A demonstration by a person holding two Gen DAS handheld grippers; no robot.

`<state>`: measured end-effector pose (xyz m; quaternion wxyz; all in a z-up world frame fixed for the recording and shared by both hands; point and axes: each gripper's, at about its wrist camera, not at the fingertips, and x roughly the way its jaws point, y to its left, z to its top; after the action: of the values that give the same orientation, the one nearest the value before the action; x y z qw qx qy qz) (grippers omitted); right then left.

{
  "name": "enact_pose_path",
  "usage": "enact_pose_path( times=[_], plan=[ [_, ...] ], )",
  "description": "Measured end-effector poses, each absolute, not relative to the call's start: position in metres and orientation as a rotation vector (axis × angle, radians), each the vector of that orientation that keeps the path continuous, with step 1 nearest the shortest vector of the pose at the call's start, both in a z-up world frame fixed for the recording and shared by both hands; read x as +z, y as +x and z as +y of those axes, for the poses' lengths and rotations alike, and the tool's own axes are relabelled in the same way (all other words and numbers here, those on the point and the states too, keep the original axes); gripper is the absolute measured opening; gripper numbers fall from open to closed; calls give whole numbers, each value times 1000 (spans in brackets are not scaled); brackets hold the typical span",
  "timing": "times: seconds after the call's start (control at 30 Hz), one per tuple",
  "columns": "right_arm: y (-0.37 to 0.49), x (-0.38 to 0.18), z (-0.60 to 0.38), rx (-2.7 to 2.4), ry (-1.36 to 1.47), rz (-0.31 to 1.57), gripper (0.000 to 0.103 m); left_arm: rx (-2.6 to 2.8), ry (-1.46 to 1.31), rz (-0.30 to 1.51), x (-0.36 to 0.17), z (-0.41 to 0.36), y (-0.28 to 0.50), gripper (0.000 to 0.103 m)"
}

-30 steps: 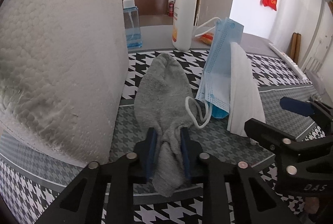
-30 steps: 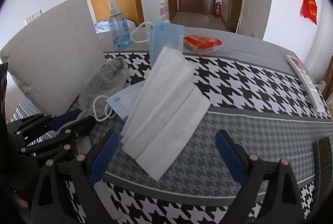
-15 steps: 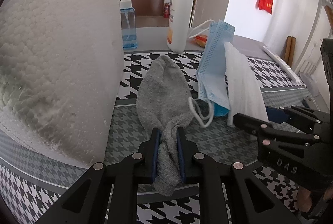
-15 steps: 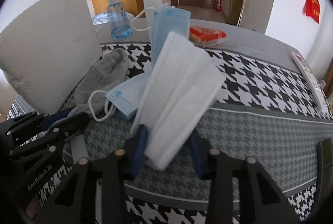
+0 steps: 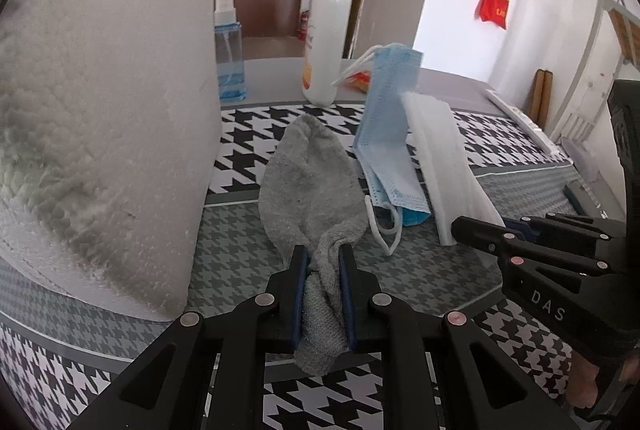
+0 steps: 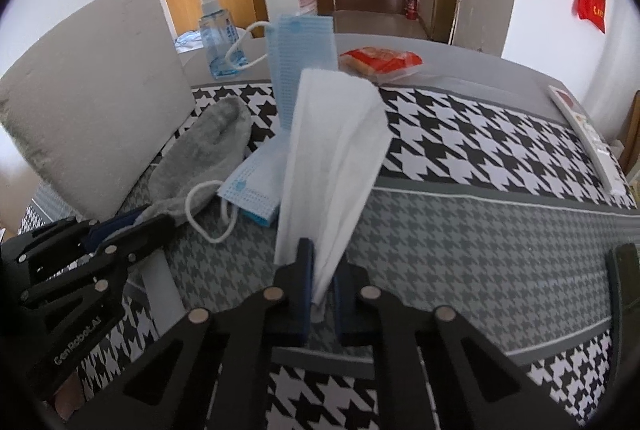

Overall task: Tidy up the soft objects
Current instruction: 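Close the right gripper on the white folded mask while the left gripper holds the sock, then lift the grey sock and white mask off the table with both grippers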

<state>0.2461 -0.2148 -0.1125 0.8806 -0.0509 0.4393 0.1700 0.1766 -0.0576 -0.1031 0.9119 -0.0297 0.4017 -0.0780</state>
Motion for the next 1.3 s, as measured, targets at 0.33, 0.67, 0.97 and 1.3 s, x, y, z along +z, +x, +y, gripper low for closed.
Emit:
enact_pose_path(
  times=[0.33, 0.67, 0.97, 1.3],
  plan=[
    [218, -104, -222, 344, -107, 907, 11, -232, -40, 785, -89, -65, 164, 15],
    [188, -94, -225, 347, -109, 893, 11, -281, -23, 757, -81, -75, 148, 14],
    [169, -81, -229, 355, -97, 845, 11, -282, -19, 723, -72, -73, 133, 14],
    [153, -62, -233, 363, -69, 776, 6, -283, -20, 669, -58, -65, 117, 10]
  ],
)
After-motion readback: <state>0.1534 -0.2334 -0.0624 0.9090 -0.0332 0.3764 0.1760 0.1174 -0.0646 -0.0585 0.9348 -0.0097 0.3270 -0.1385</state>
